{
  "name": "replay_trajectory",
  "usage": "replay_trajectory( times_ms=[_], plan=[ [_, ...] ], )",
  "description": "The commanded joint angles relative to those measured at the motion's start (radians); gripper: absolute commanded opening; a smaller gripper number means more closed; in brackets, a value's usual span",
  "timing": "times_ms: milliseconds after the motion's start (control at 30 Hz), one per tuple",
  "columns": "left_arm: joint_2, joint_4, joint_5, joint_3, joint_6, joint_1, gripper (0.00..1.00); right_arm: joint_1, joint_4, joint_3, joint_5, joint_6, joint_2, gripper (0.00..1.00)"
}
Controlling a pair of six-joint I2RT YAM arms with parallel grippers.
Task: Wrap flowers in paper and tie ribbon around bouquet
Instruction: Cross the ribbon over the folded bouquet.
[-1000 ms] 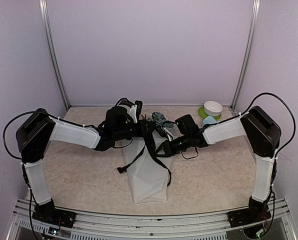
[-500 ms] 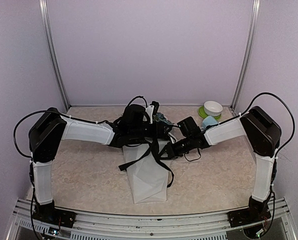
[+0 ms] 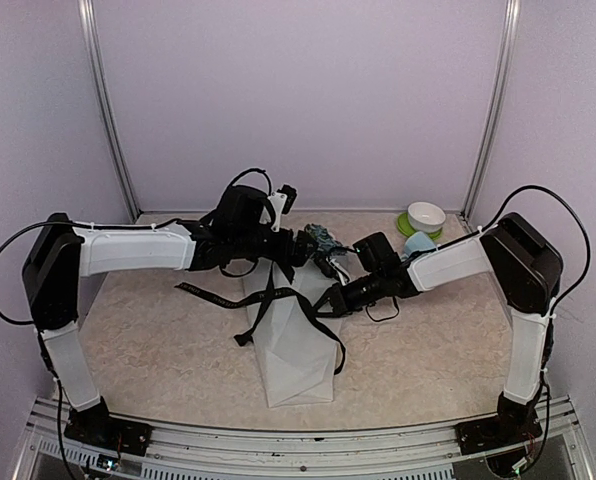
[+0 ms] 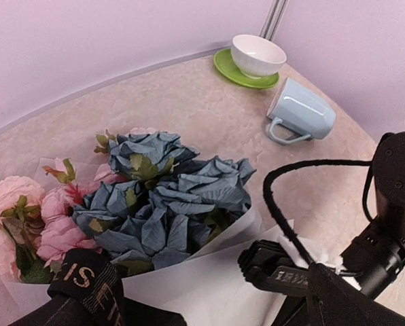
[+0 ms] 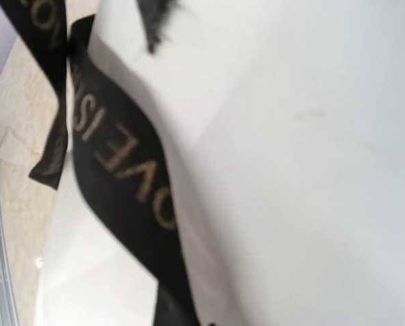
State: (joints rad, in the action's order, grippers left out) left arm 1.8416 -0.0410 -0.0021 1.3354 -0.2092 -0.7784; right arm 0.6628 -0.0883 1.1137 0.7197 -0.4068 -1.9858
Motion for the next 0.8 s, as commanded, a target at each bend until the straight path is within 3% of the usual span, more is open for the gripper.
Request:
replay_trajectory(
  times_ms=[0,133,233,333,433,533,633,767],
  plan=[
    [0.024,0.166,0.011,0.093,0.102,0.037,0.99,0.006,-0.006,-0.008,0.007,0.024,0.029,0.00],
    [0.146,0.354,0.011,0.309,0.168,0.049,0.99,0.006,-0.008,-0.009,0.008,0.027,0.029,0.00],
    [0.181,0.371,0.045,0.400,0.195,0.007,0.99,0.006,-0.007,-0.009,0.003,0.028,0.029,0.00],
    [0.137,0.295,0.078,0.394,0.187,-0.025,0.99,0.006,-0.009,-0.012,0.009,0.025,0.027,0.00],
    [0.099,0.263,0.070,0.407,0.123,0.015,0.99,0.006,-0.012,-0.015,0.011,0.025,0.027,0.00],
    [0.090,0.295,-0.002,0.442,0.140,0.027,0.99,0.006,-0.013,-0.018,0.011,0.021,0.025,0.00],
    [0.201,0.529,-0.161,0.665,0.252,-0.037,0.99,0.006,-0.020,-0.023,0.009,0.016,0.025,0.00],
    [0.391,0.855,-0.354,1.053,0.227,-0.034,0.97,0.006,-0.021,-0.025,0.010,0.013,0.025,0.00]
  ],
)
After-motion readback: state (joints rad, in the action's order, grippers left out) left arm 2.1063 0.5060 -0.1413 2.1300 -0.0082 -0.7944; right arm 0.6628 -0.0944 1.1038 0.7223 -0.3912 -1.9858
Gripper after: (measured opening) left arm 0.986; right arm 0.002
